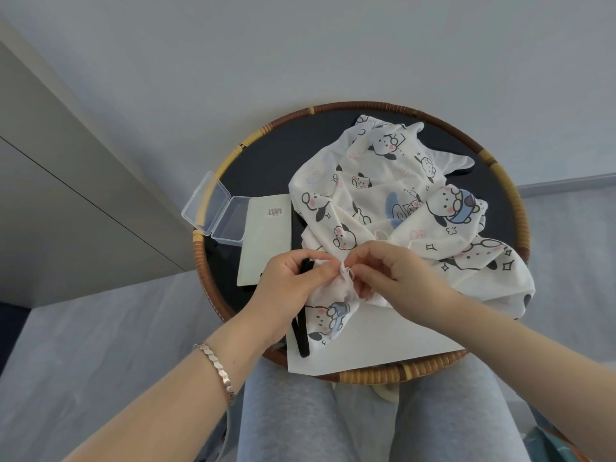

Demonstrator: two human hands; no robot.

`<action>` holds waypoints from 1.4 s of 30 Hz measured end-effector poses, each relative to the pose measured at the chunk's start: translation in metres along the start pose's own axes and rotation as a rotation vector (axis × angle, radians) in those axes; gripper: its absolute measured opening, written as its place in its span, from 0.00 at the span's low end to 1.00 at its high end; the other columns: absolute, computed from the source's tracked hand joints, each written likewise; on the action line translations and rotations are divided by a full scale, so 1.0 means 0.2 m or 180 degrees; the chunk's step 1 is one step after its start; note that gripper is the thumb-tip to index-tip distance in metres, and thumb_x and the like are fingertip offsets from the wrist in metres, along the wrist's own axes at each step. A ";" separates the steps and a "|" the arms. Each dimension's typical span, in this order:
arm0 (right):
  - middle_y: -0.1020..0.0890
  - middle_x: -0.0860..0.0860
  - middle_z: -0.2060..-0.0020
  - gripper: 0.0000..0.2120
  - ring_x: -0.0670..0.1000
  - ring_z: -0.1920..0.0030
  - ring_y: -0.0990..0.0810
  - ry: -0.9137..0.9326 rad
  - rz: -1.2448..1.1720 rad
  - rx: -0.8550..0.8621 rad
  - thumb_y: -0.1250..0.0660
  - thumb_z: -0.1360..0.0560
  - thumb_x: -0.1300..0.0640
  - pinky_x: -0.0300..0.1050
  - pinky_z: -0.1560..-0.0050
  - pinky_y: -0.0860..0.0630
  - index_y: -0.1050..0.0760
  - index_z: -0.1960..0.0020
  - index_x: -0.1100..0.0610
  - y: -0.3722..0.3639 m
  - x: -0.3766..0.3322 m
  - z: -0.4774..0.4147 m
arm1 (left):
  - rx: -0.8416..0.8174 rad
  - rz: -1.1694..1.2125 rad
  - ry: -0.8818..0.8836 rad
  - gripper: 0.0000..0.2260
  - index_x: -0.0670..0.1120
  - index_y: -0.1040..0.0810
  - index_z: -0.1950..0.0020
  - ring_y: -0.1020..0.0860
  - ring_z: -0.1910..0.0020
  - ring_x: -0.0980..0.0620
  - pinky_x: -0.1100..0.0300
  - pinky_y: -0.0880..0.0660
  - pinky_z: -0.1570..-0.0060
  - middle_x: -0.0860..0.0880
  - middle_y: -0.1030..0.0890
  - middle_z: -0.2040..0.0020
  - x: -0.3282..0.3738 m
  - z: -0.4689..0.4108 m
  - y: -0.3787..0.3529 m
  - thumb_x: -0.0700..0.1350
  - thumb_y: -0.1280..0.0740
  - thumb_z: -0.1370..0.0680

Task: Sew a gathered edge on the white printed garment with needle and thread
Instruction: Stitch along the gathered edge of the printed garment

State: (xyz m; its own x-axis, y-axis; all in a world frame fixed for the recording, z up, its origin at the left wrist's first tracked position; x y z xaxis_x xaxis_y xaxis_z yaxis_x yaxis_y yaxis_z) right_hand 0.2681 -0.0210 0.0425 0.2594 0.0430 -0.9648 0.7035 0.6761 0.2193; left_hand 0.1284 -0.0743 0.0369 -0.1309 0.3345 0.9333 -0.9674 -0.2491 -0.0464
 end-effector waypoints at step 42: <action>0.17 0.47 0.63 0.06 0.42 0.61 0.21 -0.0359 -0.0965 0.1330 0.33 0.26 0.62 0.33 0.57 0.26 0.21 0.60 0.54 -0.04 0.01 -0.04 | 0.0471 -0.0571 0.0586 0.06 0.39 0.19 0.58 0.21 0.66 0.50 0.61 0.23 0.64 0.40 0.19 0.62 0.02 -0.05 -0.05 0.41 0.28 0.30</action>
State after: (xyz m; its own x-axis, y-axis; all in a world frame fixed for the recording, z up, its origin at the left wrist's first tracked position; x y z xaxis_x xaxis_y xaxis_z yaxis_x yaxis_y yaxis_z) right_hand 0.2576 -0.0213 0.0377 0.0568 -0.2038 -0.9774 0.9558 0.2940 -0.0058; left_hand 0.1355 -0.0625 0.0370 -0.0109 0.5410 0.8410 -0.9382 -0.2965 0.1786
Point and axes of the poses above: each hand's wrist, its own z-axis away from the middle knuckle, its own y-axis out of the back of the hand, x = y × z, the point moved 3 cm from there along -z, towards the middle knuckle
